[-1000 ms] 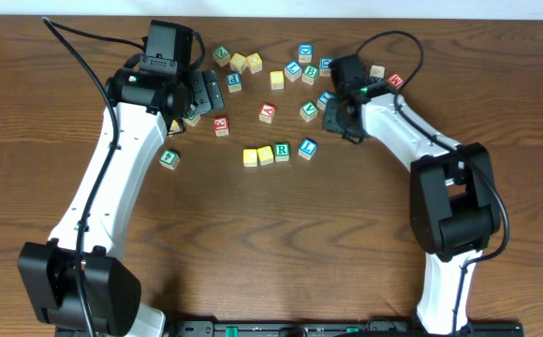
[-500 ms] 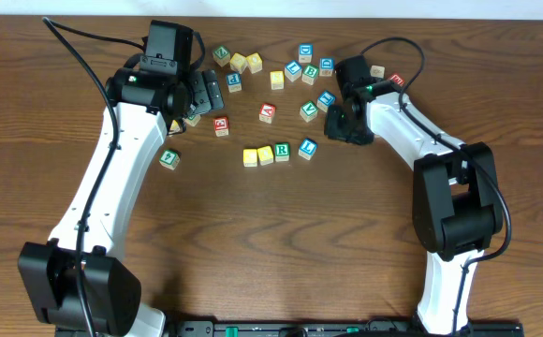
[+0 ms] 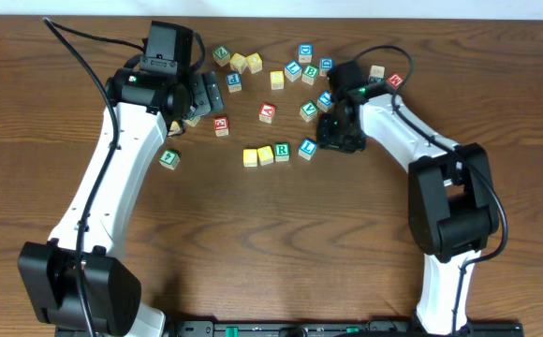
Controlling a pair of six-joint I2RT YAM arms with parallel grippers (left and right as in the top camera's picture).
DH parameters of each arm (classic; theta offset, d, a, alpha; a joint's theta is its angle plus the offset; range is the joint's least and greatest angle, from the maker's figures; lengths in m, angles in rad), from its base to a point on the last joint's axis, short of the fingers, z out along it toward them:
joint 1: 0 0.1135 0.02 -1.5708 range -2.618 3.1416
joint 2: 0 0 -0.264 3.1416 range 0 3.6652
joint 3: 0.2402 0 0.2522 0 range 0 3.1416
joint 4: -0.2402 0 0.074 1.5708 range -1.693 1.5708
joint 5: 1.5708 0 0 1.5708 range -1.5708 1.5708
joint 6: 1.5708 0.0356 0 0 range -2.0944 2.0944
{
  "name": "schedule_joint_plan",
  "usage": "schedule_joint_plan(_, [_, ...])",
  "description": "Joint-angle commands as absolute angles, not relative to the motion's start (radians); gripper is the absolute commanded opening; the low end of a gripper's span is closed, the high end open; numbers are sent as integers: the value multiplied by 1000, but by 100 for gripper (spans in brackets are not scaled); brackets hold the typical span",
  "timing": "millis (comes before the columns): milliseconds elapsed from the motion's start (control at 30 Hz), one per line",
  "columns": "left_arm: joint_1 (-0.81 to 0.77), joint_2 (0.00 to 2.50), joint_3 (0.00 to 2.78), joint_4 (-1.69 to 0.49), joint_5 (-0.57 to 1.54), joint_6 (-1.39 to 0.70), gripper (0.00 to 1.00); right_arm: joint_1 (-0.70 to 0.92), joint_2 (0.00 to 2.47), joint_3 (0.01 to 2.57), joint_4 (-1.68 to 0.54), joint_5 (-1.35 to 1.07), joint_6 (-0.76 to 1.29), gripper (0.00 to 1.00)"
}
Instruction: Spell out CORL
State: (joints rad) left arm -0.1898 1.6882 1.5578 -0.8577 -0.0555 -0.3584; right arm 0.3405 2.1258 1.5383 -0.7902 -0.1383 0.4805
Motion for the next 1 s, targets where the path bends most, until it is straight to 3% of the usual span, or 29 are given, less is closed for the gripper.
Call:
schedule_joint_plan(0, [-184,1681,1552,-892,-65,-353,82,362,2129,1550,-780,-137,475,31])
schedule_joint_plan(33, [-184,1682,1552,-903,-69,-364,73,364,2129,1550,-777,-138,476,31])
schedule_joint_plan(200, [-184,1699,1538,-982,-193,-527,53,380,2129,1550,-748,-137,478,31])
schedule_joint_plan(400, [-187,1740,1443,-982,-194,-646,25,400,2133,1550,-725,-137,478,33])
schedule_joint_plan(967, [-265,1818,1337,-845,-37,-645,14,408,2170,1550,-724,-142,493,32])
